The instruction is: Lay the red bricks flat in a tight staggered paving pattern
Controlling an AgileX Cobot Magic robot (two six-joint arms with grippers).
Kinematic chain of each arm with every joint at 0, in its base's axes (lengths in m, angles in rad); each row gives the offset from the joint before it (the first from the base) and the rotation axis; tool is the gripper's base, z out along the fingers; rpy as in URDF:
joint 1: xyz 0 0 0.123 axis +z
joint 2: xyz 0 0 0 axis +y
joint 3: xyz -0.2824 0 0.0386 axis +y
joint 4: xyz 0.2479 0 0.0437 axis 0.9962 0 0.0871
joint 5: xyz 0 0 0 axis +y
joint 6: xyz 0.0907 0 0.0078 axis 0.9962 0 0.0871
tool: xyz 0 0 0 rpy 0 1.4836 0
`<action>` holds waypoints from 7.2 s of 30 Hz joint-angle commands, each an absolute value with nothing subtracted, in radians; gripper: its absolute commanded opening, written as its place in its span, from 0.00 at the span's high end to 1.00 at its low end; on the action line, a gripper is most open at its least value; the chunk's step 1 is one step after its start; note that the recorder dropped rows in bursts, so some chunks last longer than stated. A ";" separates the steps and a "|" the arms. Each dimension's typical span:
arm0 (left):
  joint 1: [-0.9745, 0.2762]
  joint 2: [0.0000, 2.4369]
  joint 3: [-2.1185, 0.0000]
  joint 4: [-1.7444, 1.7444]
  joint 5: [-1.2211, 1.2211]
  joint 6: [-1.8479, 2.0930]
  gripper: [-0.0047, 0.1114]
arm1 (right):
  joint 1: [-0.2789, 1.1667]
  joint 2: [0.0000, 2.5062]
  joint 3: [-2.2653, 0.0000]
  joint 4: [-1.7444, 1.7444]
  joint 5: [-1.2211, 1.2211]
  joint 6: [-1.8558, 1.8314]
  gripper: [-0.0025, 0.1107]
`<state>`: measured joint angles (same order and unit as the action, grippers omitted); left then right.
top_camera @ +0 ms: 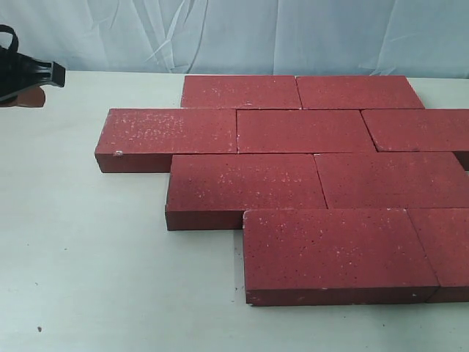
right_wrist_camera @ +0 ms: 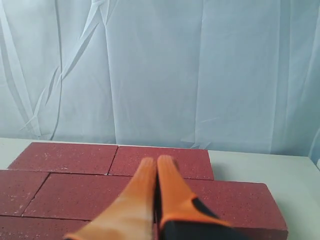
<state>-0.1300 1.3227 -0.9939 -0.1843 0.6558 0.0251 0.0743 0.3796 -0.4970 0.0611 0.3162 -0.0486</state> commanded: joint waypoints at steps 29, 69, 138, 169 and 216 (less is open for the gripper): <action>-0.132 1.314 -0.992 -0.183 0.649 0.027 0.96 | 0.070 0.190 -0.493 0.053 0.307 -0.050 0.98; -0.132 1.314 -0.992 -0.183 0.649 0.027 0.96 | 0.070 0.157 -0.368 -0.016 0.325 -0.024 0.98; -0.132 0.904 -0.678 0.019 0.403 0.027 0.96 | 0.001 0.000 0.000 -0.014 0.357 -0.024 0.98; 0.057 0.310 -0.191 0.068 0.244 0.027 0.96 | 0.000 0.000 0.000 0.032 0.357 -0.024 0.98; 0.057 0.000 0.000 0.050 0.239 0.027 0.96 | 0.000 0.000 0.000 0.032 0.357 -0.024 0.98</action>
<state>0.0543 0.0062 -0.0051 0.0570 0.2437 0.0296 0.0051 0.0068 -0.0022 0.0323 0.3625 -0.0237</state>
